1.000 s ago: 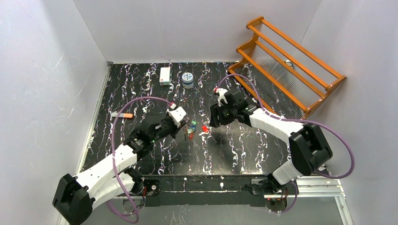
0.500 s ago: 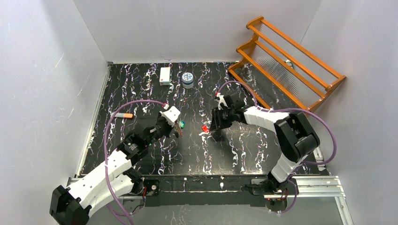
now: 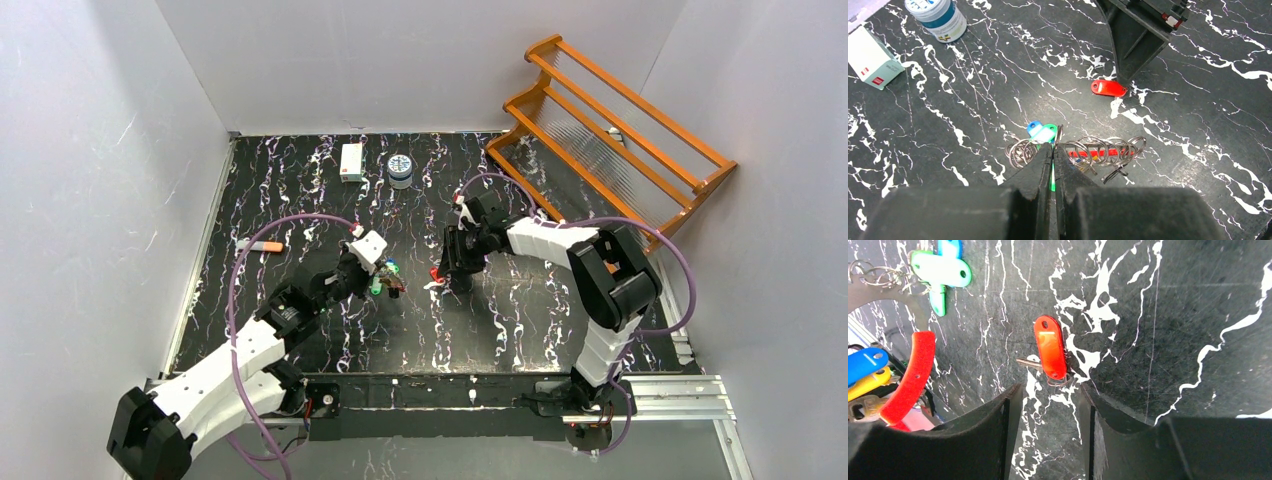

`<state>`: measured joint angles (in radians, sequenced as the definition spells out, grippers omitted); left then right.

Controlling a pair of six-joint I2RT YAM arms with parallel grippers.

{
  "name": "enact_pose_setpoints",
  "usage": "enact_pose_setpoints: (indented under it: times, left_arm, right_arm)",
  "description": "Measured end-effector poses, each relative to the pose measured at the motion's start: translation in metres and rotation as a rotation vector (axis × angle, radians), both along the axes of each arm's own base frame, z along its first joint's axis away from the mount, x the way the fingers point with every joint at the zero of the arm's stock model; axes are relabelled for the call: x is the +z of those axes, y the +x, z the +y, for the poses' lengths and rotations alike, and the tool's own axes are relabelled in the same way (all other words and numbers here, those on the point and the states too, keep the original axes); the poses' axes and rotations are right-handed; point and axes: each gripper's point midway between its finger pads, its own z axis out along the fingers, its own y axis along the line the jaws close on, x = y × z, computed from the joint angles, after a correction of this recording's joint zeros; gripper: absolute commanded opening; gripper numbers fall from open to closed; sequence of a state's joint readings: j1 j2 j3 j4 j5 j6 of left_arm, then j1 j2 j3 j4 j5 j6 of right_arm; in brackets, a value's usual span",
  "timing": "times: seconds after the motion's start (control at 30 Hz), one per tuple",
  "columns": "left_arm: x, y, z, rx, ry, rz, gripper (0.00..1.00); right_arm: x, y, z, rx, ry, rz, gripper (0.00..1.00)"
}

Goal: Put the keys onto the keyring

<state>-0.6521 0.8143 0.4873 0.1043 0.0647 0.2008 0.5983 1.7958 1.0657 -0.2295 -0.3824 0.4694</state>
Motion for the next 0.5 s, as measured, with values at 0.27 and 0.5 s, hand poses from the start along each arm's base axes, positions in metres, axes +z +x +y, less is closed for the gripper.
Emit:
enact_pose_setpoints:
  times: [0.27, 0.5]
  left_arm:
    - [-0.002, 0.001, -0.004, -0.008, -0.012, 0.004, 0.0]
    - [-0.004, 0.001, -0.004, -0.01, -0.01, 0.007, 0.0]
  right_arm:
    - [-0.012, -0.004, 0.007, -0.053, -0.007, 0.113, 0.4]
    - [-0.015, 0.0, 0.012, -0.064, -0.024, 0.137, 0.33]
